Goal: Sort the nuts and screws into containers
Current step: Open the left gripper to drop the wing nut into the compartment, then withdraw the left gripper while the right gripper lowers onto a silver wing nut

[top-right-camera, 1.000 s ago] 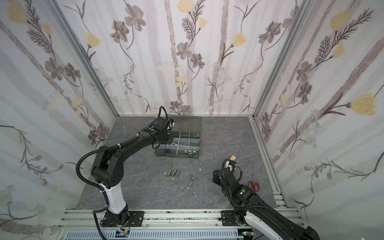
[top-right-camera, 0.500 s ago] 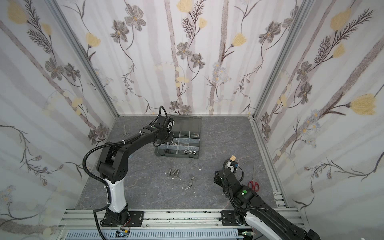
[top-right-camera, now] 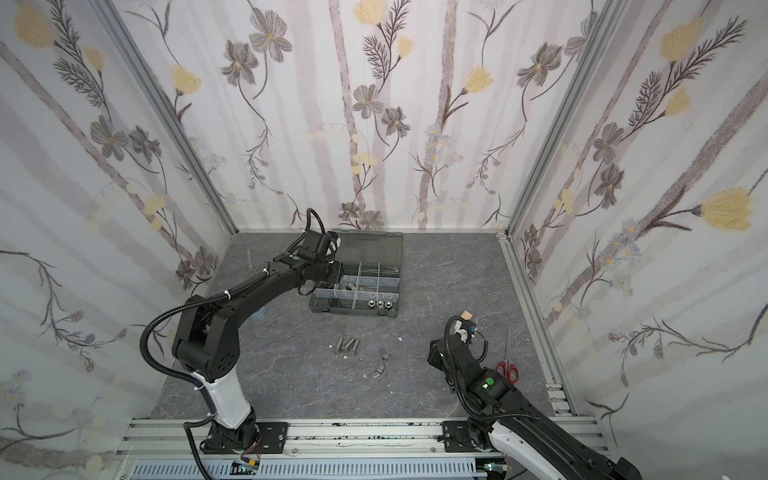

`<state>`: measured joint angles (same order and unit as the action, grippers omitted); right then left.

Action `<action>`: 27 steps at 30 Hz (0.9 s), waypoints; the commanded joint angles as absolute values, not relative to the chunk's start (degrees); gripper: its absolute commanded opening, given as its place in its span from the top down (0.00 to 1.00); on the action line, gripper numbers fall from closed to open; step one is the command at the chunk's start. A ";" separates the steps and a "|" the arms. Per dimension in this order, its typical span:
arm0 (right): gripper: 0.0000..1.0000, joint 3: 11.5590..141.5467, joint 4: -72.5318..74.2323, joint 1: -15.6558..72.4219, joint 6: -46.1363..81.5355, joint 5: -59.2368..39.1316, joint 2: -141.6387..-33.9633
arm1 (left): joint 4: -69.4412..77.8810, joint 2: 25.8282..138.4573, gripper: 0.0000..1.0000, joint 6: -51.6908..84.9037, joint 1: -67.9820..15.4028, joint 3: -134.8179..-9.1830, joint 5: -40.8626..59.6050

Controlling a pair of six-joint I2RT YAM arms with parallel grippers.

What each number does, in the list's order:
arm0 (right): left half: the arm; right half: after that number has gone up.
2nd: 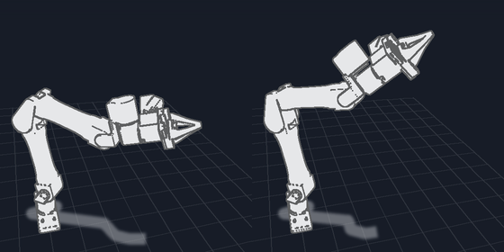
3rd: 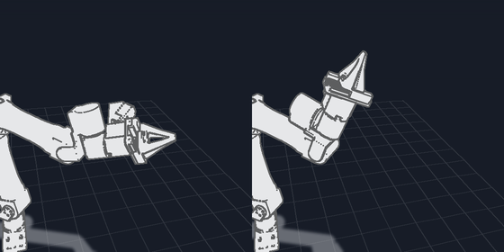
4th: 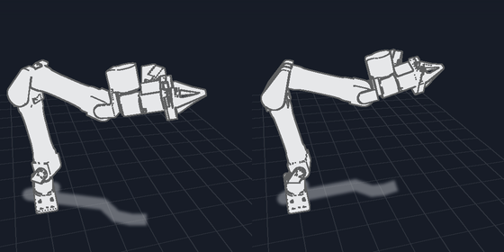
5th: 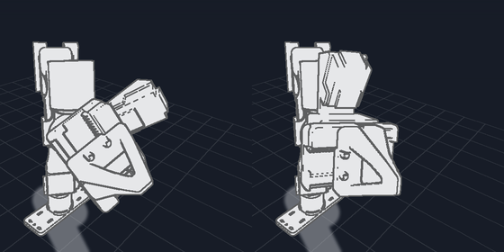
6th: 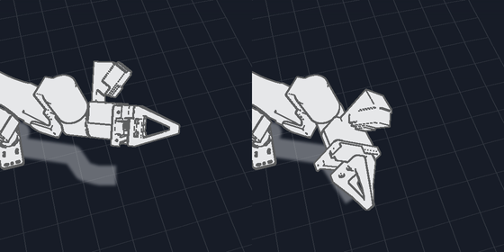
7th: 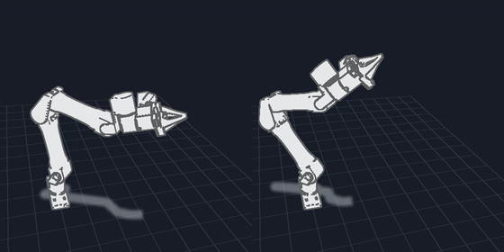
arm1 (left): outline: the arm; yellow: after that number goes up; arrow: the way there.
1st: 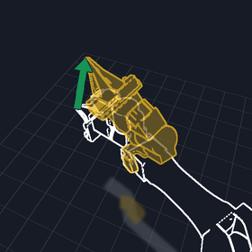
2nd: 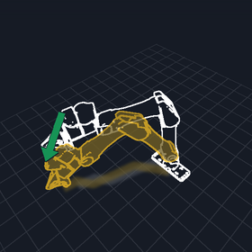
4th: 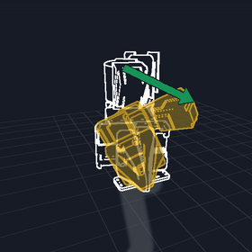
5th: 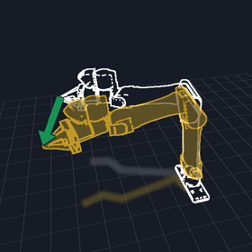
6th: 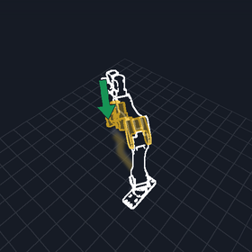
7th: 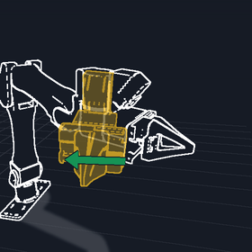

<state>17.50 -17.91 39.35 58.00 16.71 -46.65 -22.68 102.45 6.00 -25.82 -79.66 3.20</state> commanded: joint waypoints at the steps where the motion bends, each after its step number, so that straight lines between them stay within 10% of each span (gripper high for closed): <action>1: 0.62 18.65 -14.30 39.30 55.16 18.06 -49.03 | -21.42 97.76 0.53 9.34 -25.84 -74.82 3.91; 27: 0.59 37.15 -13.85 45.26 32.15 2.51 -80.11 | -16.99 69.95 0.45 19.57 -25.84 -48.07 1.57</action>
<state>36.18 -13.04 44.25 34.13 2.98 -79.26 -19.00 69.80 18.11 -25.85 -48.29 1.72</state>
